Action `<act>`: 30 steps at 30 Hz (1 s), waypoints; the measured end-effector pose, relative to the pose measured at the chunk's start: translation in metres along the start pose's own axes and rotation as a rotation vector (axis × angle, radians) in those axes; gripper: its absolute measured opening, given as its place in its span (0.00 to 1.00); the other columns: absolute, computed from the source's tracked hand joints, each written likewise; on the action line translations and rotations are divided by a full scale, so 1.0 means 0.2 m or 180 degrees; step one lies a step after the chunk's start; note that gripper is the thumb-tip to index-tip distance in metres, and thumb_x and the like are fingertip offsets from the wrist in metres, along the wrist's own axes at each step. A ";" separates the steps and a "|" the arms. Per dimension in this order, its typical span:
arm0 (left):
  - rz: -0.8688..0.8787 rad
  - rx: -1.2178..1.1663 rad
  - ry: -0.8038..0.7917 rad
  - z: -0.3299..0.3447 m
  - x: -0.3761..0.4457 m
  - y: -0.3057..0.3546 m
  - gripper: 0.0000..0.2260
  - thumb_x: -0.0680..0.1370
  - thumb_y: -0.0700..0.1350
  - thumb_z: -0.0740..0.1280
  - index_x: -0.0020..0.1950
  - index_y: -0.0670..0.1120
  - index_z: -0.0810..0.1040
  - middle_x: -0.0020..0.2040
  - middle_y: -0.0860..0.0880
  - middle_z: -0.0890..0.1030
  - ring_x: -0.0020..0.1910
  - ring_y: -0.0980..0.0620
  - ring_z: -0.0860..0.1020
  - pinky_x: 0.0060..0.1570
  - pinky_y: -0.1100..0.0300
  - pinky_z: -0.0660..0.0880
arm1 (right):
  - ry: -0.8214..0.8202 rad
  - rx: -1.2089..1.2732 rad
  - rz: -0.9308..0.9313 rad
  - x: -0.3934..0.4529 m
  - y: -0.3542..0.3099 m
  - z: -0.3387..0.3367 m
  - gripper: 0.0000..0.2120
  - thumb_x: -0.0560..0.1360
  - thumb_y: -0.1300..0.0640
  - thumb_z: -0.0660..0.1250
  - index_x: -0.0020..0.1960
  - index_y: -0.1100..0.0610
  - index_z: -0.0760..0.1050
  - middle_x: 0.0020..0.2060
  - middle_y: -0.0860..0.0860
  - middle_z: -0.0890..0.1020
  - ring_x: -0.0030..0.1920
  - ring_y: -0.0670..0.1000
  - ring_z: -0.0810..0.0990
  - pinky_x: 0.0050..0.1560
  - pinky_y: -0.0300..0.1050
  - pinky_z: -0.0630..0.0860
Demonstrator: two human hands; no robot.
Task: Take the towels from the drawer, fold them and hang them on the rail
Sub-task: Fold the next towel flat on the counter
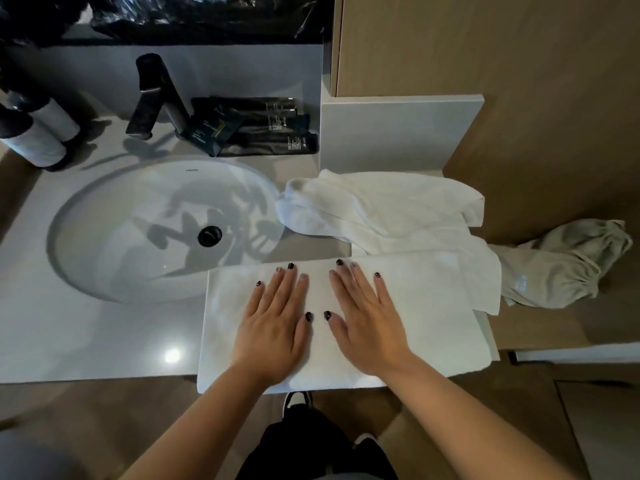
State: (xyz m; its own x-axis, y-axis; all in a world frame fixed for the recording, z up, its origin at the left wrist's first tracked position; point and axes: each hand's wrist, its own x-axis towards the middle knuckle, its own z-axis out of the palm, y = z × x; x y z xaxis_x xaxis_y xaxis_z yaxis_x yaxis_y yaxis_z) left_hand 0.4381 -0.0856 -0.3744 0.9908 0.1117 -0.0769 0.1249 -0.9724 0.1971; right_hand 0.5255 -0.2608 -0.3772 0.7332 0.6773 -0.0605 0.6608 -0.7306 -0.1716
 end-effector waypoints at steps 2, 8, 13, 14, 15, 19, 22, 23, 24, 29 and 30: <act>-0.0102 0.0042 0.0000 0.01 -0.02 -0.03 0.29 0.82 0.59 0.44 0.82 0.49 0.48 0.81 0.47 0.48 0.80 0.49 0.44 0.77 0.47 0.46 | -0.0151 -0.0078 0.0121 -0.02 0.06 0.00 0.34 0.80 0.39 0.45 0.81 0.54 0.45 0.80 0.48 0.46 0.79 0.49 0.39 0.78 0.56 0.43; -0.0345 0.0163 0.0045 0.02 -0.12 -0.14 0.32 0.81 0.63 0.45 0.82 0.51 0.44 0.82 0.48 0.45 0.80 0.49 0.43 0.77 0.51 0.40 | -0.0330 -0.0147 0.0600 -0.13 0.25 -0.05 0.38 0.77 0.32 0.38 0.79 0.52 0.33 0.78 0.48 0.34 0.76 0.48 0.29 0.77 0.55 0.34; -0.0644 0.0095 -0.0081 -0.01 -0.21 -0.21 0.33 0.80 0.67 0.40 0.80 0.53 0.35 0.81 0.49 0.36 0.79 0.51 0.35 0.78 0.48 0.42 | -0.0296 -0.0106 0.0916 -0.25 0.38 -0.08 0.39 0.75 0.30 0.31 0.78 0.52 0.29 0.78 0.48 0.33 0.76 0.46 0.29 0.77 0.53 0.34; -0.0720 0.0065 -0.0131 -0.02 -0.22 -0.22 0.34 0.79 0.67 0.39 0.79 0.53 0.34 0.80 0.49 0.34 0.78 0.51 0.33 0.78 0.47 0.41 | -0.0325 -0.0129 0.0944 -0.26 0.39 -0.08 0.39 0.75 0.31 0.31 0.78 0.52 0.29 0.78 0.48 0.33 0.76 0.46 0.29 0.76 0.53 0.33; -0.0782 0.0044 -0.0174 -0.04 -0.23 -0.22 0.35 0.78 0.68 0.37 0.79 0.52 0.33 0.79 0.49 0.32 0.78 0.51 0.32 0.78 0.46 0.40 | -0.0356 -0.0134 0.0968 -0.26 0.39 -0.09 0.39 0.76 0.31 0.32 0.78 0.53 0.29 0.77 0.48 0.33 0.76 0.47 0.28 0.76 0.53 0.32; -0.0838 -0.0125 -0.0102 -0.07 -0.24 -0.10 0.35 0.77 0.64 0.33 0.79 0.46 0.34 0.78 0.46 0.31 0.76 0.49 0.29 0.75 0.48 0.32 | -0.0215 0.0104 0.0801 -0.25 0.29 -0.13 0.33 0.82 0.42 0.43 0.79 0.56 0.34 0.78 0.50 0.34 0.77 0.50 0.31 0.76 0.53 0.33; -0.0357 -0.0288 -0.0104 -0.02 -0.28 0.07 0.33 0.80 0.62 0.37 0.80 0.46 0.38 0.79 0.48 0.36 0.78 0.49 0.34 0.76 0.48 0.34 | -0.0259 0.0201 -0.0237 -0.29 0.11 -0.11 0.32 0.81 0.43 0.43 0.80 0.54 0.38 0.78 0.48 0.36 0.77 0.48 0.31 0.76 0.51 0.33; -0.0244 -0.0236 -0.0152 0.01 -0.30 0.10 0.32 0.80 0.62 0.37 0.80 0.47 0.38 0.80 0.48 0.36 0.78 0.49 0.34 0.76 0.47 0.35 | -0.0423 0.0155 -0.0509 -0.31 0.05 -0.08 0.33 0.80 0.41 0.42 0.80 0.52 0.37 0.78 0.47 0.35 0.76 0.48 0.29 0.76 0.51 0.31; -0.0215 -0.0148 -0.0187 0.03 -0.32 0.11 0.32 0.80 0.63 0.37 0.80 0.48 0.37 0.79 0.48 0.36 0.78 0.49 0.33 0.77 0.47 0.35 | -0.0572 0.0057 -0.0644 -0.33 0.02 -0.06 0.34 0.80 0.38 0.41 0.79 0.52 0.35 0.77 0.46 0.33 0.76 0.47 0.28 0.76 0.53 0.31; -0.0226 0.0088 -0.0121 0.01 -0.39 0.01 0.33 0.78 0.66 0.36 0.78 0.51 0.32 0.79 0.50 0.31 0.77 0.51 0.30 0.76 0.49 0.33 | -0.0624 -0.0268 -0.0408 -0.43 0.19 -0.06 0.41 0.80 0.40 0.52 0.76 0.50 0.25 0.76 0.48 0.29 0.75 0.50 0.26 0.74 0.55 0.30; -0.0219 0.0050 -0.0119 0.01 -0.41 -0.01 0.34 0.78 0.67 0.37 0.79 0.51 0.32 0.79 0.49 0.32 0.77 0.51 0.30 0.76 0.49 0.33 | -0.0640 -0.0333 -0.0321 -0.45 0.23 -0.06 0.45 0.79 0.44 0.58 0.75 0.51 0.24 0.76 0.49 0.29 0.75 0.51 0.26 0.74 0.55 0.29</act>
State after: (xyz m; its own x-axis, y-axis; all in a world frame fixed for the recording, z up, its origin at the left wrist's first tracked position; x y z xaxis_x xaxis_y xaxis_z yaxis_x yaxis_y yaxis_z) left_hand 0.3569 -0.0933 -0.3697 0.9771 0.1710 -0.1263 0.1916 -0.9658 0.1746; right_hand 0.4916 -0.3568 -0.3671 0.6228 0.7432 -0.2445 0.7498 -0.6562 -0.0845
